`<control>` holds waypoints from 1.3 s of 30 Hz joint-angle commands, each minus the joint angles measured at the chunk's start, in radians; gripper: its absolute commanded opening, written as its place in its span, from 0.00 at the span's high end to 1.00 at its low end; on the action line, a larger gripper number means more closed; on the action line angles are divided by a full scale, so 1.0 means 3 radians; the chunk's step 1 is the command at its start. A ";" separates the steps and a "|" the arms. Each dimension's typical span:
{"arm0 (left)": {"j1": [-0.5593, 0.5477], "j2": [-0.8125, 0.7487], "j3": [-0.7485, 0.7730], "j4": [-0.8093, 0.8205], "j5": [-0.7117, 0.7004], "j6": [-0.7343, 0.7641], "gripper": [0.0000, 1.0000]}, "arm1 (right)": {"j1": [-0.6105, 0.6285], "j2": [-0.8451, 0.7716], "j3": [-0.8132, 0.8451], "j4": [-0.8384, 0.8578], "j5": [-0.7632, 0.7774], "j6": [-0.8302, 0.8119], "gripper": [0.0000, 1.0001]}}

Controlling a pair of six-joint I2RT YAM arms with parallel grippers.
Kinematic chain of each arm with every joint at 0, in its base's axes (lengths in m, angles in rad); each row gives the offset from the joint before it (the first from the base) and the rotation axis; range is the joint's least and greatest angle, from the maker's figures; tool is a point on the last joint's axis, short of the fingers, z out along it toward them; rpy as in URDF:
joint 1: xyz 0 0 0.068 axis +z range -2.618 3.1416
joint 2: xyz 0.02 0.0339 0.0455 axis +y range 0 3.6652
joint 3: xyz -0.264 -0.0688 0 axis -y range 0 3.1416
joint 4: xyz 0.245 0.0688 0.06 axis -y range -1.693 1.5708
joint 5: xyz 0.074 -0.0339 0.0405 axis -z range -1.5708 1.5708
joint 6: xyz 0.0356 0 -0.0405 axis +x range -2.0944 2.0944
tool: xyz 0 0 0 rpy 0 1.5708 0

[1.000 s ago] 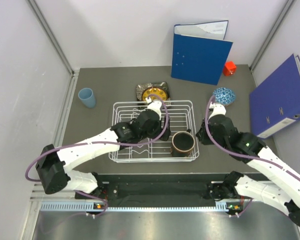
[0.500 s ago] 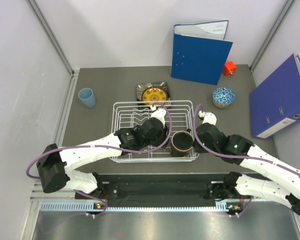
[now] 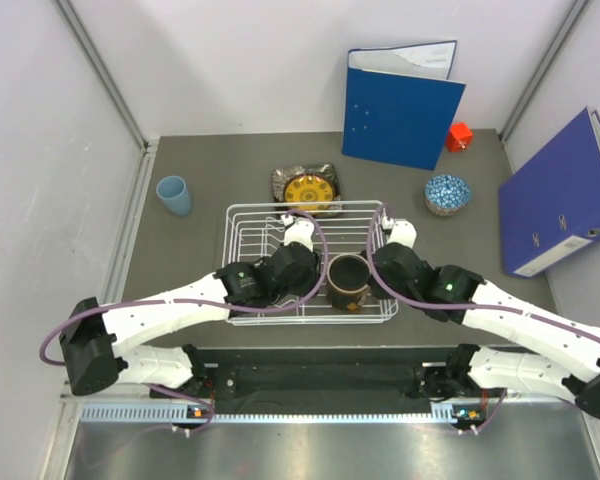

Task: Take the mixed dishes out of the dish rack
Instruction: Adjust the cup in the dish rack.

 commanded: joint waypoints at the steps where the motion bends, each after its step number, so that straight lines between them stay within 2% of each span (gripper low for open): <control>1: -0.0008 -0.0142 -0.0032 -0.0023 -0.0134 -0.0048 0.52 | 0.0102 0.0325 0.0027 0.0157 -0.0111 -0.0035 1.00; 5: -0.0008 -0.0208 -0.0062 -0.0049 -0.0174 -0.0063 0.47 | 0.0118 0.0443 0.0088 0.0320 -0.0121 -0.0030 1.00; 8: -0.0003 -0.0249 -0.0062 -0.0064 -0.0241 -0.0053 0.37 | 0.0123 0.0510 0.0129 0.0484 -0.0137 -0.0050 0.94; 11: -0.0003 -0.0270 -0.0017 -0.0105 -0.0307 -0.0037 0.29 | 0.0123 0.0535 0.0282 0.0408 -0.0015 -0.0075 0.90; 19: -0.0008 -0.0260 0.0030 -0.0090 -0.0251 0.0009 0.28 | 0.0082 0.0249 0.0762 0.0014 0.0741 -0.0229 0.78; 23: -0.0008 -0.0122 0.0014 -0.0023 -0.0093 -0.0042 0.30 | -0.0112 0.0417 0.0947 0.0095 0.0758 -0.0448 0.76; 25: -0.0008 -0.0041 0.0030 0.0013 0.0025 -0.0058 0.33 | -0.0300 0.0611 0.0957 0.0254 0.0601 -0.0571 0.80; 28: -0.0008 0.0011 0.0045 0.0074 0.0122 -0.0104 0.37 | -0.0531 0.0877 0.0963 0.0503 0.0442 -0.0668 0.97; 29: -0.0013 0.0011 0.0045 0.0089 0.0137 -0.0104 0.39 | -0.0582 0.0924 0.0957 0.0565 0.0395 -0.0684 0.99; 34: -0.0028 0.0001 0.0035 0.0181 0.0219 -0.0078 0.47 | -0.0869 0.1348 0.1095 0.0826 0.0145 -0.0796 1.00; 39: -0.0033 -0.0075 0.0035 0.0130 0.0173 -0.0078 0.49 | -0.0930 0.1614 0.1264 0.0939 0.0134 -0.0909 1.00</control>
